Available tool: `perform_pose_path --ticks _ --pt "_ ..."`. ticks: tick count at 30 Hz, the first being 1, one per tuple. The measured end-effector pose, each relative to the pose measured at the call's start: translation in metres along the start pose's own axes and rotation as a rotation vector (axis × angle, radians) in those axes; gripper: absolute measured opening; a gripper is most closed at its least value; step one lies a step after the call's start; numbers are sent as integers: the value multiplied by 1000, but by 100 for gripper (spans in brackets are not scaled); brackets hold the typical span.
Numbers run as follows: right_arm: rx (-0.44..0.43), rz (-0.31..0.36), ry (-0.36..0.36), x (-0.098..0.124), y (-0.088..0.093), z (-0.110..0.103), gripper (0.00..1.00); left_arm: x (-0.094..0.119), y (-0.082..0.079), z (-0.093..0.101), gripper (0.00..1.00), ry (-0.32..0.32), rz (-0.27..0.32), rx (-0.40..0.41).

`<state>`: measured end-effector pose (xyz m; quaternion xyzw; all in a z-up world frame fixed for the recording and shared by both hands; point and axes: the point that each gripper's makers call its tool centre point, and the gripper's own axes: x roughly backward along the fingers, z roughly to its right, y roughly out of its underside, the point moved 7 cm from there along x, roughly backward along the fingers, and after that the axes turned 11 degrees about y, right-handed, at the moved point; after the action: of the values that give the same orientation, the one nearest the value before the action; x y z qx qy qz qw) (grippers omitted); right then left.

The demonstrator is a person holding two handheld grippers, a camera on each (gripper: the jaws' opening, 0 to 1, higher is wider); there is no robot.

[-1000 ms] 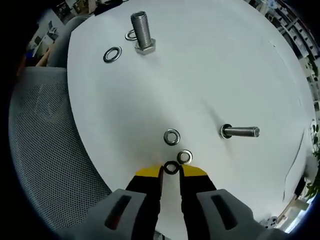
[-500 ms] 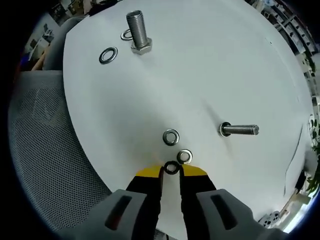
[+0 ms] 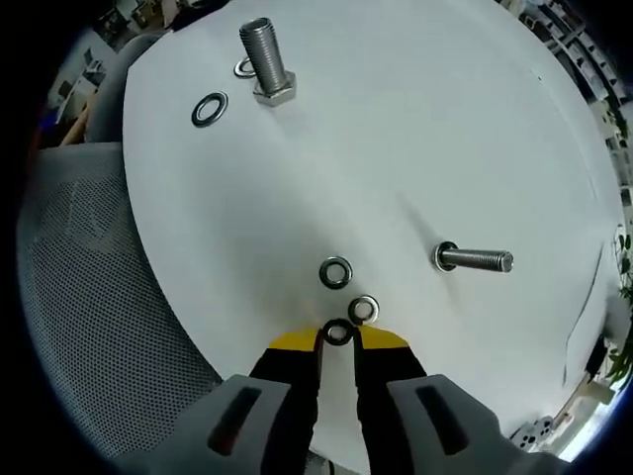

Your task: Place the washer onto the threaded stud by aligning its center hole with the stud, sliding it down to the base, and recovering from edge contact or off-axis alignment until the washer reaches the visible bottom stop.

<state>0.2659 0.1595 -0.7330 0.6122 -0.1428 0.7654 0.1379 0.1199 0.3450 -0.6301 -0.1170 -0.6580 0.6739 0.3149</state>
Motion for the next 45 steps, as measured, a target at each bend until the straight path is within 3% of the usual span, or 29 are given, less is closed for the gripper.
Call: perform_pose_path --ticks 10,16,26,32,40,45 --pt "-80 105 -3 0 10 2 15 0 0 1 25 2 -6 -9" --pt "-72 146 13 1 12 -1 14 0 1 0 25 -2 -8 -2" --pt "-29 139 -22 0 10 3 14 0 1 1 25 0 -12 -3" --pt "71 114 -4 0 11 4 14 0 1 1 25 2 -11 -5" --pt "47 103 -5 8 23 19 14 0 1 1 25 5 -9 -13" --pt "11 141 1 18 20 34 14 0 1 2 25 11 -11 -15"
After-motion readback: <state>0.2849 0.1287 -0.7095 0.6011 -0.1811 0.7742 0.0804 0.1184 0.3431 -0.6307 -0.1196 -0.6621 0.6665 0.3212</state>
